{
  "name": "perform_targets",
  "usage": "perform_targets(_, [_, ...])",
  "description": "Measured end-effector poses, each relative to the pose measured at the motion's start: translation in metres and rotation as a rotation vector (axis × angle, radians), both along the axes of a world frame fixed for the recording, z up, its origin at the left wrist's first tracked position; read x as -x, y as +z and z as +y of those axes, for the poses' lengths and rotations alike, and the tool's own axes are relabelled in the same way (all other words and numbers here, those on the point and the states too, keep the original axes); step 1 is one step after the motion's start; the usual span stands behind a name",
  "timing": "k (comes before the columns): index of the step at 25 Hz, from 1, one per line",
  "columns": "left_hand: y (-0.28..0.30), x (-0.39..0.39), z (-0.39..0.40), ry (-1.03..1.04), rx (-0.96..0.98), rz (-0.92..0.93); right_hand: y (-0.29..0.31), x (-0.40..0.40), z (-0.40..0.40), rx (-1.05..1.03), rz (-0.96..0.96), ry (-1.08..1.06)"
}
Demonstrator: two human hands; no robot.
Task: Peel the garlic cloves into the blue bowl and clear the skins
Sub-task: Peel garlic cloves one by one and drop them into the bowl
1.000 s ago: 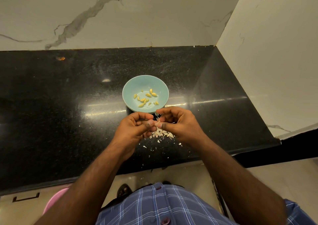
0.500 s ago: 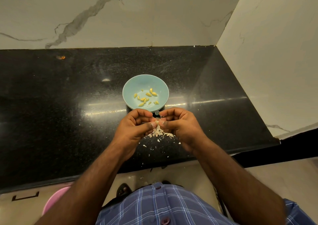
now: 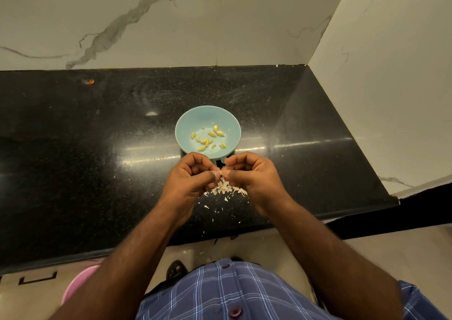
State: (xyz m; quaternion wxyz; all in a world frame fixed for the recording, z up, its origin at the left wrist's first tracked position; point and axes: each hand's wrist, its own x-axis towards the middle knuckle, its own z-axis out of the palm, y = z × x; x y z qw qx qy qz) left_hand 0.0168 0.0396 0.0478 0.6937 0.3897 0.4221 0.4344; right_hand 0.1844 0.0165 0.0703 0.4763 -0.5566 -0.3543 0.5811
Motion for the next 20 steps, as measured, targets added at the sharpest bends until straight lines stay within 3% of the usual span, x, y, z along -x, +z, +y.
perform_targets(3, [0.000,-0.002,0.000,0.013,0.120,0.016,-0.007,0.001,-0.003,-0.245,-0.226,0.030])
perform_targets(7, [0.002,-0.003,-0.001,0.026,0.151,-0.025,-0.009,0.002,-0.003,-0.251,-0.292,-0.007])
perform_targets(11, [0.002,-0.002,-0.002,0.030,0.075,-0.016,-0.003,0.001,0.000,-0.082,-0.191,-0.031])
perform_targets(20, [0.004,0.002,-0.002,-0.055,-0.026,-0.067,0.008,-0.009,0.006,0.383,0.273,0.039])
